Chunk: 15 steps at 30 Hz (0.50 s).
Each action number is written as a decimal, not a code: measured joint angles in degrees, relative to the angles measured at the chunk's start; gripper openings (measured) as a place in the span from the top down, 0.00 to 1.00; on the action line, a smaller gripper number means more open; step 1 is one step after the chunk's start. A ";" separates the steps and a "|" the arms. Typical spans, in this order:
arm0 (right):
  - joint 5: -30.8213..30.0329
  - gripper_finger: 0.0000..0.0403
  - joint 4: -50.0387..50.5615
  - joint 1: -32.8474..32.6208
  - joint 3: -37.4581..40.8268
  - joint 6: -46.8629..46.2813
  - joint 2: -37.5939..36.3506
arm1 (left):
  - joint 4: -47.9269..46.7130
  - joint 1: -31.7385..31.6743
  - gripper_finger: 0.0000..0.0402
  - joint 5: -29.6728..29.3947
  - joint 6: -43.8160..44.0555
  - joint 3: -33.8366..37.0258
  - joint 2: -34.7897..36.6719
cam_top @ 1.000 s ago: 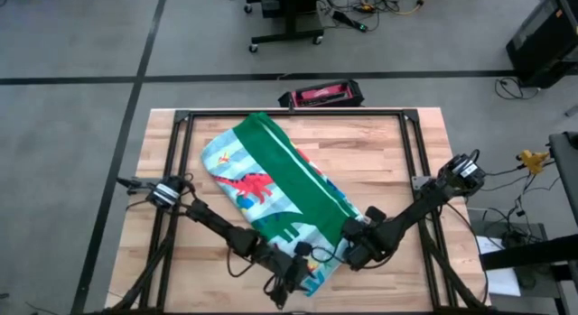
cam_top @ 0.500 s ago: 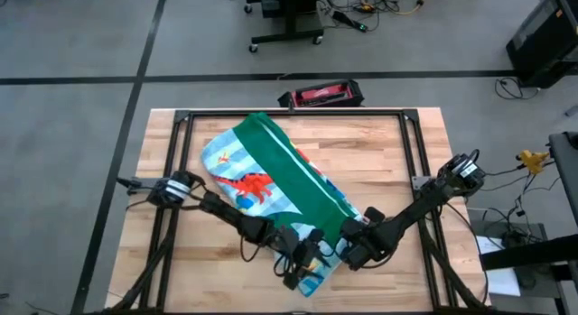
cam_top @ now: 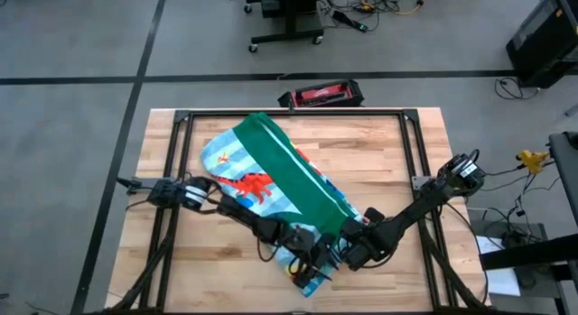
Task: Roll towel
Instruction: Roll the green multi-color dinosaur print towel
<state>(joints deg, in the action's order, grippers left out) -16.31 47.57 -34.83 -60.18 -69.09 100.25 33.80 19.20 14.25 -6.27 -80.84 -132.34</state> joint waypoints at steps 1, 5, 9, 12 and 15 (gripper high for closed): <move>0.05 1.00 -0.02 0.00 0.02 0.05 0.00 | -0.21 -0.02 0.61 -0.13 -0.31 0.17 0.44; 0.14 1.00 -0.17 0.00 0.02 0.10 0.00 | -0.66 -0.23 0.61 -0.81 -1.22 0.33 2.39; 0.21 1.00 -0.23 0.00 0.02 0.20 -0.02 | -1.44 -1.00 0.61 -1.48 -1.20 0.37 1.48; 0.23 1.00 -0.34 -0.11 0.02 0.19 -0.02 | -1.99 -1.14 0.61 -2.95 -0.39 0.81 -0.02; 0.21 1.00 -0.42 -0.13 0.02 0.58 -0.02 | -5.18 -1.23 0.61 -5.56 -0.10 1.30 -0.09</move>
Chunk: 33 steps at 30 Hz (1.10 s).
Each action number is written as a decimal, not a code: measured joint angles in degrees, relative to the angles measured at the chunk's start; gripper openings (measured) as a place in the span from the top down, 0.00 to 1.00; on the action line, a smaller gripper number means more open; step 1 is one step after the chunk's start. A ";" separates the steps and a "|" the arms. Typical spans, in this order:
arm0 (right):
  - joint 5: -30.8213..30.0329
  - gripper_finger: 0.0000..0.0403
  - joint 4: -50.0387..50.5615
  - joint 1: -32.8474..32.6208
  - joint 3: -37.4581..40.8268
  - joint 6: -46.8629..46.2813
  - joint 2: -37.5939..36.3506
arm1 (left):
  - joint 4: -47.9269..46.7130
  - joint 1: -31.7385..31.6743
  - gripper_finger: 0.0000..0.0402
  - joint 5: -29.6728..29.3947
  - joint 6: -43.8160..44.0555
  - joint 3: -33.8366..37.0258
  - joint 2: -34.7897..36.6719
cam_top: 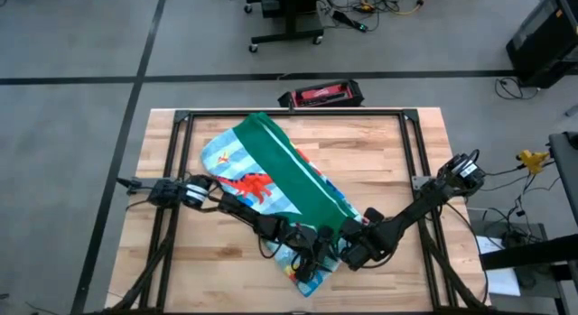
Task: Roll towel
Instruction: Roll the green multi-color dinosaur print towel
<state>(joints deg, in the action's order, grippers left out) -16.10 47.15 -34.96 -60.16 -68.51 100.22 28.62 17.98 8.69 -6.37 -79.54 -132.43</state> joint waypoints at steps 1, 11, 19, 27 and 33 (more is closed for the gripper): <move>0.00 1.00 -0.02 -0.02 0.00 0.00 0.00 | -0.93 0.00 0.61 -0.65 0.01 0.18 0.21; -0.28 1.00 1.74 -0.04 0.00 -3.29 -1.12 | -2.46 0.75 0.61 -2.18 2.84 0.74 0.53; -1.91 1.00 9.63 -0.34 0.05 -10.31 -4.61 | -2.65 1.25 0.61 -2.41 3.47 1.08 0.43; 0.09 1.00 12.97 -0.78 0.49 -13.74 -6.01 | -2.62 1.27 0.61 -2.32 3.90 1.23 0.34; -6.88 1.00 11.95 0.19 -0.71 -11.32 -9.36 | -2.49 1.27 0.61 -2.22 3.99 1.28 0.29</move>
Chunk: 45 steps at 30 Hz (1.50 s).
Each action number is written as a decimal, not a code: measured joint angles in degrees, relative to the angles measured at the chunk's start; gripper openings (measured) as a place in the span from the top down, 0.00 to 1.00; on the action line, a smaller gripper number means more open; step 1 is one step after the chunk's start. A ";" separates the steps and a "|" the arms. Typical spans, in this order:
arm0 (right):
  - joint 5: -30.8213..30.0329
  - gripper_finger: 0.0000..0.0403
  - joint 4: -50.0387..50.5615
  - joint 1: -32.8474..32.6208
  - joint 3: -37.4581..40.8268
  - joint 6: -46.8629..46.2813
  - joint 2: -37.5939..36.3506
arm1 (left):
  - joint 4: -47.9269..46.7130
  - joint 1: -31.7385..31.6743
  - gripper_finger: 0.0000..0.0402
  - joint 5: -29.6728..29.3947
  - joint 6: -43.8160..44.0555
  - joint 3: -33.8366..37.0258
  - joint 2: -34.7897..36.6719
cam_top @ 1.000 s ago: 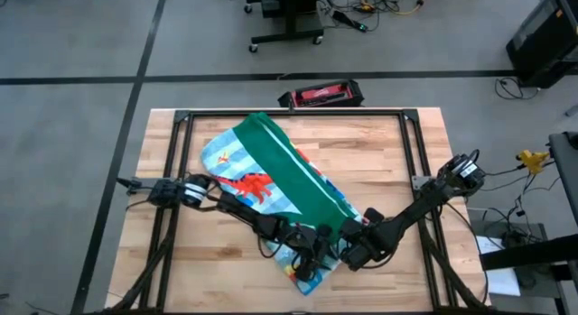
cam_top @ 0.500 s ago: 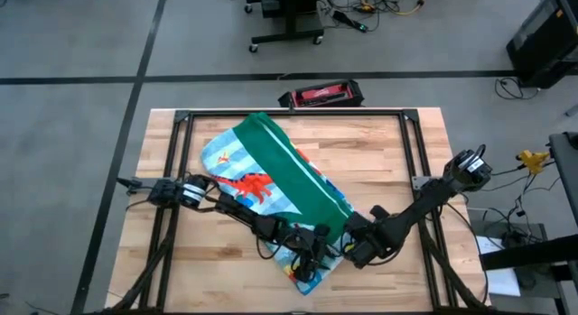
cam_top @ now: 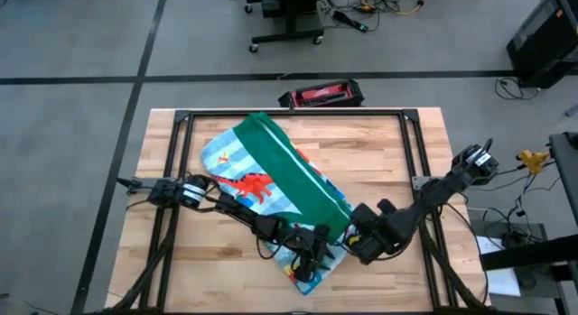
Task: Roll towel
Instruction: Roll the green multi-color dinosaur print towel
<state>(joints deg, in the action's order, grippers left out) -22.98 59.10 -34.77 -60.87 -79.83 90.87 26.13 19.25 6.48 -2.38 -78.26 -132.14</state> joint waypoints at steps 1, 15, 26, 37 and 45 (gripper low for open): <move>-0.16 1.00 -0.22 0.39 0.14 0.49 -0.02 | 0.06 0.00 0.61 -0.02 0.07 0.02 0.00; 13.74 1.00 -8.75 11.00 1.08 29.29 -1.29 | 0.26 0.09 0.61 0.03 0.76 0.07 -0.02; 17.79 1.00 -6.23 12.13 2.19 58.86 -2.24 | 0.20 0.09 0.61 0.14 1.63 0.07 -0.02; 22.78 1.00 -9.94 13.03 4.93 68.26 1.50 | 0.20 0.09 0.61 0.19 1.52 0.07 -0.02; 36.27 1.00 -15.23 16.10 6.22 77.25 0.78 | 0.85 0.09 0.61 0.23 0.54 0.10 -0.02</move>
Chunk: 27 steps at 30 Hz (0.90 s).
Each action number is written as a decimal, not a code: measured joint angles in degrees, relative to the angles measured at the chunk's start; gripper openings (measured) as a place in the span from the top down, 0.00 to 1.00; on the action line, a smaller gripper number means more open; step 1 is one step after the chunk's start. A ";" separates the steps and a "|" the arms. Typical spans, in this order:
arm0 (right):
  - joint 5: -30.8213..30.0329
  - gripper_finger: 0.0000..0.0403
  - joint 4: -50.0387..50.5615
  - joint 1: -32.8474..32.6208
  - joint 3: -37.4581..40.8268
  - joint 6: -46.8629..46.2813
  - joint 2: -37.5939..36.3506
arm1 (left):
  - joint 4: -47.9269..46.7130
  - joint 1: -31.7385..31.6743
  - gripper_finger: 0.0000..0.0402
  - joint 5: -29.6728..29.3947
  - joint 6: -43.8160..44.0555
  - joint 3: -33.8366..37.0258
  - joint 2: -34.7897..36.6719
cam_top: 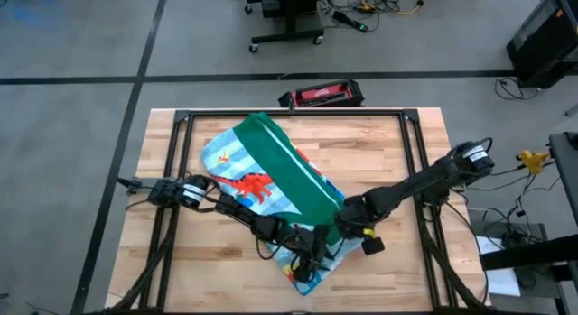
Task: Roll towel
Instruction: Roll the green multi-color dinosaur print towel
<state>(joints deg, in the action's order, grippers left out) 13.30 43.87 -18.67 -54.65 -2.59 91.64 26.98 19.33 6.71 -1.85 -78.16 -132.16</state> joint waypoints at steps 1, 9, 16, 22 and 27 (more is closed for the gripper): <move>0.63 1.00 -1.26 0.62 0.45 0.58 0.03 | 0.01 0.00 0.61 0.17 -0.31 -0.01 0.00; 1.69 1.00 -1.30 4.98 2.34 0.85 0.30 | 0.17 -0.09 0.61 1.37 -0.56 0.01 -0.02; 4.77 1.00 2.93 5.26 2.88 -0.28 -0.03 | 0.01 -0.09 0.61 1.56 -0.63 -0.01 -0.02; 4.81 1.00 3.98 5.39 5.97 -0.53 -0.01 | 0.00 -0.09 0.61 1.57 -0.63 -0.03 -0.02; 0.38 1.00 5.69 5.59 6.45 -1.10 -0.03 | 0.00 -0.07 0.61 1.67 -0.62 -0.01 -0.02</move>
<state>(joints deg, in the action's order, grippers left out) 13.68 49.56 -13.09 -48.20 -3.68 91.61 26.98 19.26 8.38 -2.47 -78.17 -132.18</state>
